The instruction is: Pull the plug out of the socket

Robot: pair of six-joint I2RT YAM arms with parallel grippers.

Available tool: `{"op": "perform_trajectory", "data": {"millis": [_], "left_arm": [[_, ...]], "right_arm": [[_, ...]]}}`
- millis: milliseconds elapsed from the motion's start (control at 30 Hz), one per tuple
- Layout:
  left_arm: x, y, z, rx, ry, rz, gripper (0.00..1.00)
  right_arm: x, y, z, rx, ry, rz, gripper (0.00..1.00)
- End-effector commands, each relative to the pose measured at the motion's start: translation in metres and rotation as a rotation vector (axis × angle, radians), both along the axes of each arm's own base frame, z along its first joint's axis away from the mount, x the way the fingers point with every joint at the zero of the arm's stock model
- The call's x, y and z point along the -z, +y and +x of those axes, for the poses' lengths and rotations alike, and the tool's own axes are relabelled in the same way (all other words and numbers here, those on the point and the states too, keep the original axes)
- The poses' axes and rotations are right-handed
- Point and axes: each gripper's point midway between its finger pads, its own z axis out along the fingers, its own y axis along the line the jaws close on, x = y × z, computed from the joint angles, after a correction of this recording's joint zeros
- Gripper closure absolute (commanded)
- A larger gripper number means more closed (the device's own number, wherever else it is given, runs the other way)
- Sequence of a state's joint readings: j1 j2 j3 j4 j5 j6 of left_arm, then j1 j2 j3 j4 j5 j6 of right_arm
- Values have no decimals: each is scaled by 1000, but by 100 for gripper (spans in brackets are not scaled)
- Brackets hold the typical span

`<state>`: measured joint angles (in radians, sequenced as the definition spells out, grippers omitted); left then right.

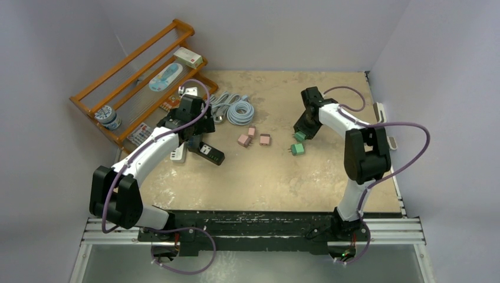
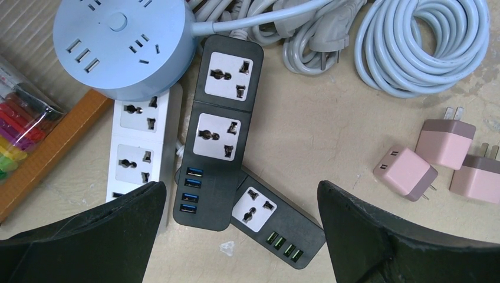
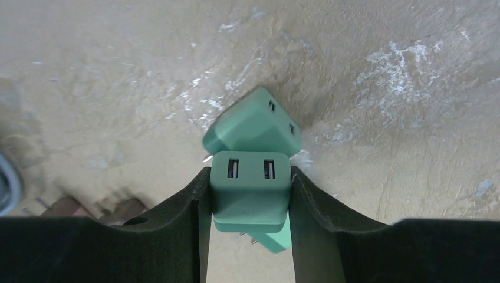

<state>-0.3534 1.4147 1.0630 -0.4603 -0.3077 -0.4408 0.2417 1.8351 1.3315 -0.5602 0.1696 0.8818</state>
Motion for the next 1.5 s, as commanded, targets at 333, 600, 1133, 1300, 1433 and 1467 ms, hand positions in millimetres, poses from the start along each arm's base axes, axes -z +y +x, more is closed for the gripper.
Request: {"op": "perform_trajectory", "data": {"millis": [333, 600, 1133, 1300, 1433, 1467], "left_arm": [[-15, 11, 17, -32, -44, 22, 0], [-10, 9, 20, -24, -30, 7, 0], [6, -3, 20, 17, 18, -35, 0], [7, -4, 20, 20, 21, -40, 0], [6, -4, 19, 22, 19, -39, 0], [6, -4, 19, 21, 18, -39, 0]], "right_arm": [[-49, -11, 36, -30, -109, -54, 32], [-83, -46, 65, -8, -212, -86, 25], [-53, -209, 125, 378, -275, -113, 36], [-44, -238, 138, 401, -254, -132, 41], [-24, -236, 146, 376, -207, -115, 48], [-18, -236, 146, 375, -197, -106, 49]]}}
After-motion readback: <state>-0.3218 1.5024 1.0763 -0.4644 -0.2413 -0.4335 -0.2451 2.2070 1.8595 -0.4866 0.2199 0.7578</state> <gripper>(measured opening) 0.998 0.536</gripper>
